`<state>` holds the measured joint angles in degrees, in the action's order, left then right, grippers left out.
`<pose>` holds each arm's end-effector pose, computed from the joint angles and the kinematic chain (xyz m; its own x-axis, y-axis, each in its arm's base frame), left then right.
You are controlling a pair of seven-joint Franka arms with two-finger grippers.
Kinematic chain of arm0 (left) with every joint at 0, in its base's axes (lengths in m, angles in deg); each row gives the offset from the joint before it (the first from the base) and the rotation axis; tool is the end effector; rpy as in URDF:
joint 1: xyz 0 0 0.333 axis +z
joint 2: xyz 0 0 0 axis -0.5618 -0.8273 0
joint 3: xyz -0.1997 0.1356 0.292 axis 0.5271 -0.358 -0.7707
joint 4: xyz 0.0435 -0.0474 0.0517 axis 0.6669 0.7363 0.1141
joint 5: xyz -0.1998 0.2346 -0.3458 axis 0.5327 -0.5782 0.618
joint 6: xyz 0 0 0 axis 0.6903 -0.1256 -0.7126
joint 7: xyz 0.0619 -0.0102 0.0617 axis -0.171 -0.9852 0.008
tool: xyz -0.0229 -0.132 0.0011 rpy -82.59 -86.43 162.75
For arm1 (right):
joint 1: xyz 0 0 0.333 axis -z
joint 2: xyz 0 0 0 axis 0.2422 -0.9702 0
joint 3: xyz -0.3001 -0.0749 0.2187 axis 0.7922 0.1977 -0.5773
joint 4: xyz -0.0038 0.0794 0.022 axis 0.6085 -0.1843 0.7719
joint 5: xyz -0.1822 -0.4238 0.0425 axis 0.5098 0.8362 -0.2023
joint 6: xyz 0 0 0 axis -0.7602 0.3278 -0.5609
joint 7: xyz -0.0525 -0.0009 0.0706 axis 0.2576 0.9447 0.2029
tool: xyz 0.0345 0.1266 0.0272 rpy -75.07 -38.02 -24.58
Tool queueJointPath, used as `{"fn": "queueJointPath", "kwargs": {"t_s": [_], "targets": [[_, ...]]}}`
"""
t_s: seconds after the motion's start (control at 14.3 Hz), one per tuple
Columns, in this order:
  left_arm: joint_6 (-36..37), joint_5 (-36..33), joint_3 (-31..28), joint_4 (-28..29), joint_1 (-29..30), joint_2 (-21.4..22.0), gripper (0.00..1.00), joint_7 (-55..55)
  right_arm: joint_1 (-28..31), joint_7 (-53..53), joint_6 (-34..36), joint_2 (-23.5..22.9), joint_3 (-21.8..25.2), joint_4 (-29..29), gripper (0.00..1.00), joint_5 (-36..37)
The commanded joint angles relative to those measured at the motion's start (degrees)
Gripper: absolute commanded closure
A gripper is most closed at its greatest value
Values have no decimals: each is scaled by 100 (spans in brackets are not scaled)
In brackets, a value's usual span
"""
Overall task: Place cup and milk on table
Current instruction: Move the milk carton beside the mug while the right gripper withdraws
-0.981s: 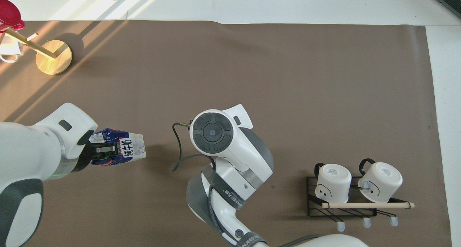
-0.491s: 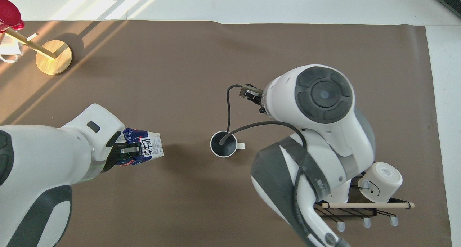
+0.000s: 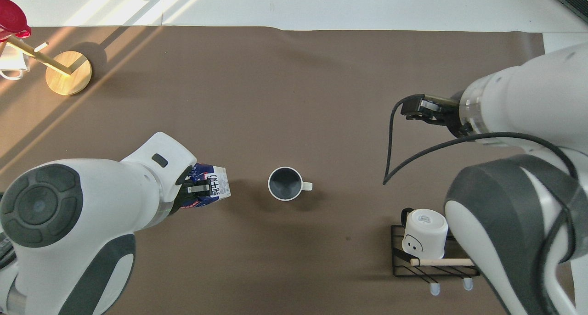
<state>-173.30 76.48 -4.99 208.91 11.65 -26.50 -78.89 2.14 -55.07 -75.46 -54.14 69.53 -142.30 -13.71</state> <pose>0.4881 -0.2670 0.5453 0.9959 0.0577 0.0700 0.0523 -0.9957 0.0766 0.6313 0.1428 0.6362 0.9430 -0.2914 0.1608 -0.2908 -0.9564 -0.0278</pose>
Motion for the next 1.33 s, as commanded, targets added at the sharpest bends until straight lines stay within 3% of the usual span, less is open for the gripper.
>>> {"fn": "queueJointPath", "kwargs": {"t_s": [0.0, 0.35, 0.63, 1.26], "targets": [[-194, -32, -76, -92, -260, -174, 54, -286, 378, -802, 323, 239, -59, -1, 0, -151], [-476, -103, -84, -30, -648, -525, 54, -578, 748, -1472, 1044, 239, -50, 464, 0, -151], [-757, -103, -84, 163, -709, -561, 54, -578, 1091, -2088, 1528, -6, -59, 973, 0, -212], [-1004, -173, -84, 383, -718, -640, 54, -578, 1179, -2571, 1731, -33, -50, 1010, 0, -221]]}}
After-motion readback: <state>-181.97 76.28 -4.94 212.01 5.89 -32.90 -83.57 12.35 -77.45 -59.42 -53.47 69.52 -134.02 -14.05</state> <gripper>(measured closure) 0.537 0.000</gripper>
